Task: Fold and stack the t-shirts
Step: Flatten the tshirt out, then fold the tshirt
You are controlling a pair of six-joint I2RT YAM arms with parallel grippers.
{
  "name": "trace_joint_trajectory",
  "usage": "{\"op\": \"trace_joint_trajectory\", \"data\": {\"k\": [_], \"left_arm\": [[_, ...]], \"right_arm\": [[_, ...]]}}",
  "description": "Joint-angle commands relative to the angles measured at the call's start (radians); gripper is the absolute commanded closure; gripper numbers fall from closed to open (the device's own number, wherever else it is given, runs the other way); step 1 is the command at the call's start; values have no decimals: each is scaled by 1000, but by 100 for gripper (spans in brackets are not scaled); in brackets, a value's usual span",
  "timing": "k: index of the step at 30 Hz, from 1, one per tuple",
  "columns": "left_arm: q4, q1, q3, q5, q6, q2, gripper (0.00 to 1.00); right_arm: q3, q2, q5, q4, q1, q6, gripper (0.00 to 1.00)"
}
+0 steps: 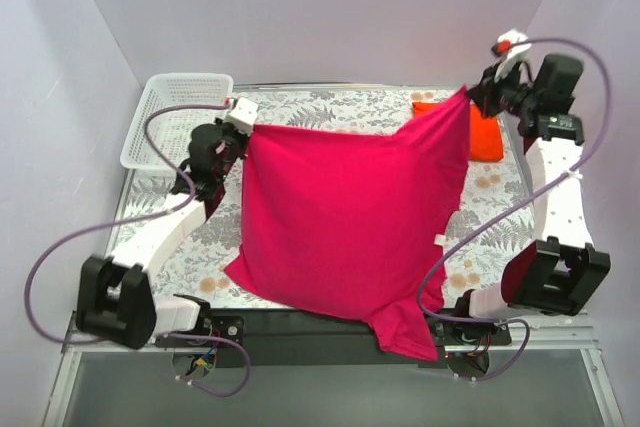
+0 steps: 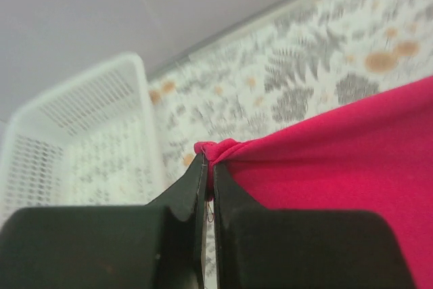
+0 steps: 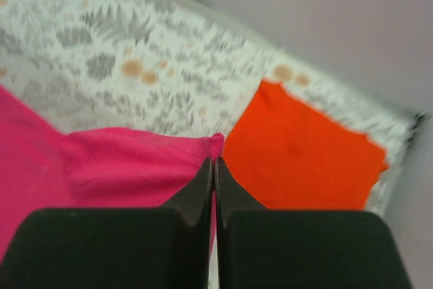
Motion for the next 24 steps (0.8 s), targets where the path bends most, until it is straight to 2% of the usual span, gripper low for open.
{"op": "trace_joint_trajectory", "data": {"k": [1, 5, 12, 18, 24], "left_arm": [[-7, -4, 95, -38, 4, 158, 100], [-100, -15, 235, -81, -4, 373, 100], [-116, -26, 352, -205, 14, 560, 100], [-111, -26, 384, -239, 19, 640, 100], [-111, -26, 442, -267, 36, 713, 100]], "right_arm": [[-158, 8, -26, 215, 23, -86, 99], [-218, 157, 0, 288, 41, -100, 99], [-77, 397, 60, 345, 80, -31, 99], [6, 474, 106, 348, 118, -21, 99], [35, 462, 109, 348, 120, -12, 99]]}}
